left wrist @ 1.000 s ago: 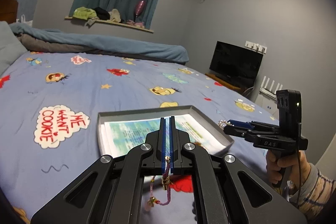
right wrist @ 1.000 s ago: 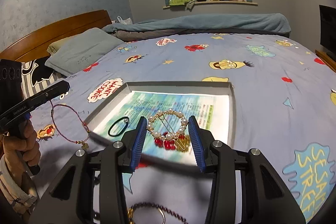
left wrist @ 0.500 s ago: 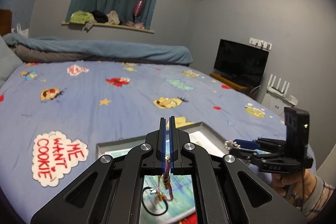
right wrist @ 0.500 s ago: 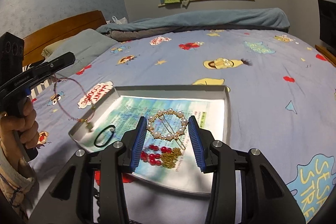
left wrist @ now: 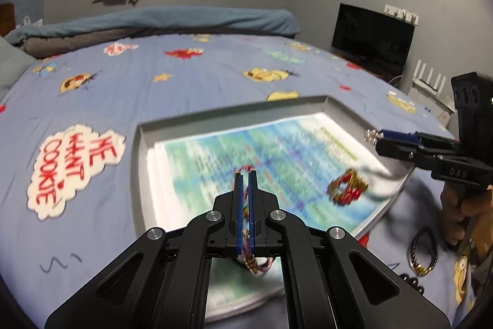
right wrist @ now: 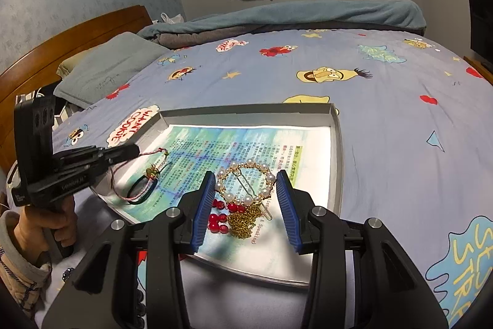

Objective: Organize jewelry

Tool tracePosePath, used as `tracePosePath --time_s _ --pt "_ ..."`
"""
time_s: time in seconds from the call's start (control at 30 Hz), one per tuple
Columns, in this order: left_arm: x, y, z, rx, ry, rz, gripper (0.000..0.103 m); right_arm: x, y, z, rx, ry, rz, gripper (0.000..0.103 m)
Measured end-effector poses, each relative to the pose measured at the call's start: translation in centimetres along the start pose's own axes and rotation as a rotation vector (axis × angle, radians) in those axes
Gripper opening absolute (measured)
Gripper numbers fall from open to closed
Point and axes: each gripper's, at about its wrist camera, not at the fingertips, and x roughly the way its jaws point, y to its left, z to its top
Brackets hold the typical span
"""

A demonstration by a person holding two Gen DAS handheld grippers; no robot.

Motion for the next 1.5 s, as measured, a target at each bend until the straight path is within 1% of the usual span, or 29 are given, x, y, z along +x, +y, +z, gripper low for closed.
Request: tracePosePath --time_s 0.13,0.23,0.33,0.47,0.5,0.53,0.57,0.6,0.63,0.67,0.7,0.77,0.83,0.97,1.07,1.1,1.2,1.3,1.4,1.5 --pt "0.0 0.0 -0.6 0.007 0.032 0.002 0.003 0.7 -0.1 -0.2 -0.003 0.024 -0.010 0.041" --pt "-0.3 0.2 -0.9 0.002 0.039 -0.001 0.004 1.1 -0.2 -0.3 -0.003 0.039 -0.014 0.041" --pt "-0.3 0.3 -1.1 0.001 0.045 0.013 0.014 1.5 -0.2 -0.5 -0.006 0.057 -0.021 0.041" --pt "-0.3 0.4 -1.3 -0.003 0.054 0.019 0.018 1.8 -0.3 -0.7 -0.004 0.069 -0.029 0.042" --pt "-0.3 0.4 -1.3 -0.004 0.055 0.024 0.023 1.7 -0.3 -0.7 -0.004 0.067 -0.031 0.045" --pt "-0.4 0.4 -1.4 -0.006 0.054 0.034 0.032 1.6 -0.3 -0.7 -0.004 0.061 -0.033 0.049" --pt "-0.4 0.5 -1.3 -0.010 0.053 0.043 0.039 1.6 -0.2 -0.6 -0.006 0.055 -0.034 0.055" --pt "-0.6 0.5 -1.3 -0.014 0.047 0.052 0.055 1.5 -0.2 -0.6 -0.008 0.049 -0.034 0.057" --pt "-0.9 0.5 -1.4 -0.014 0.037 0.060 0.063 1.3 -0.2 -0.7 -0.009 0.044 -0.035 0.057" --pt "-1.4 0.5 -1.4 -0.010 0.018 0.071 0.073 1.2 -0.2 -0.7 -0.009 0.039 -0.034 0.057" --pt "-1.7 0.4 -1.4 -0.004 0.008 0.075 0.077 1.1 -0.2 -0.7 -0.008 0.034 -0.034 0.057" --pt "-2.3 0.2 -1.5 -0.003 0.002 0.080 0.078 0.6 -0.3 -0.6 -0.001 0.013 -0.029 0.057" --pt "-3.2 0.1 -1.6 -0.010 -0.010 0.065 0.078 -0.1 -0.4 -0.6 0.007 -0.009 -0.027 0.057" --pt "-6.2 -1.0 -2.5 -0.019 -0.047 0.014 0.078 -1.8 -0.4 -1.2 0.022 -0.046 -0.027 0.057" --pt "-7.7 -1.9 -3.5 -0.020 -0.053 -0.015 0.078 -3.5 -0.4 -2.2 0.035 -0.071 -0.036 0.057" --pt "-8.3 -2.4 -4.0 -0.022 -0.054 -0.022 0.078 -3.5 -0.4 -2.2 0.035 -0.071 -0.036 0.057" --pt "-9.2 -3.2 -5.1 -0.036 -0.055 -0.049 0.078 -5.2 0.0 -3.1 0.018 -0.092 -0.059 0.058" --pt "-9.7 -4.1 -6.2 -0.037 -0.050 -0.066 0.078 -7.0 0.3 -4.6 0.024 -0.109 -0.051 0.059" --pt "-10.0 -4.7 -7.1 -0.041 -0.042 -0.074 0.078 -8.0 0.9 -5.7 0.003 -0.106 -0.058 0.060" --pt "-10.2 -5.3 -7.8 -0.045 -0.039 -0.079 0.078 -8.5 1.2 -6.7 0.017 -0.101 -0.045 0.062"
